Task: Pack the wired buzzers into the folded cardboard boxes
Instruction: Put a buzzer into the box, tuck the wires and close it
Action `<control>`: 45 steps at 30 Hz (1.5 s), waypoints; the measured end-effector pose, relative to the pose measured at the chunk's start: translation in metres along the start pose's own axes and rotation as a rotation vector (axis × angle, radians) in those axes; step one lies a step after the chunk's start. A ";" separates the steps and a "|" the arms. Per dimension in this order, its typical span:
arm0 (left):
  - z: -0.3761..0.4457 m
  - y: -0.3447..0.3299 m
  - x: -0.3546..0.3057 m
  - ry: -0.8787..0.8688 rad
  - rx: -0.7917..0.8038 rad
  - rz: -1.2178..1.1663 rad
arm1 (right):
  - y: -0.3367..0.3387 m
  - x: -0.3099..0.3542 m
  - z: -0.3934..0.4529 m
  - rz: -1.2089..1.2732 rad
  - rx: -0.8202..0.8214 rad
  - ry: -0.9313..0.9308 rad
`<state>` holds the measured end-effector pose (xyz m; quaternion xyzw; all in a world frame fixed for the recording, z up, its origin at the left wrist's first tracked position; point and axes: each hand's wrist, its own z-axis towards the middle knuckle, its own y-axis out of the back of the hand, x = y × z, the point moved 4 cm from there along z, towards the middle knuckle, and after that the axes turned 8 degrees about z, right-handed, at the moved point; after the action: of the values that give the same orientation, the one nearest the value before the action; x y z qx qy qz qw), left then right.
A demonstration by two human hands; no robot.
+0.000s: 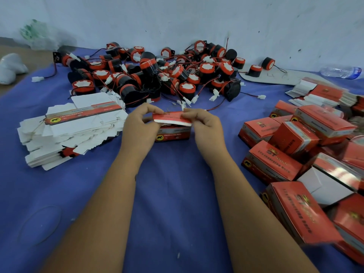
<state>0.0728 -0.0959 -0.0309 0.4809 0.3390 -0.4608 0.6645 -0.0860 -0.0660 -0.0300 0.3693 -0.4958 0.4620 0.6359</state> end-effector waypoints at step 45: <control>-0.002 0.004 0.002 -0.099 0.254 -0.009 | -0.002 0.011 -0.007 -0.426 -0.039 0.395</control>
<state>0.0771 -0.0944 -0.0324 0.5363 0.2471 -0.5260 0.6121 -0.0809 -0.0576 -0.0206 0.3559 -0.2824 0.3713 0.8098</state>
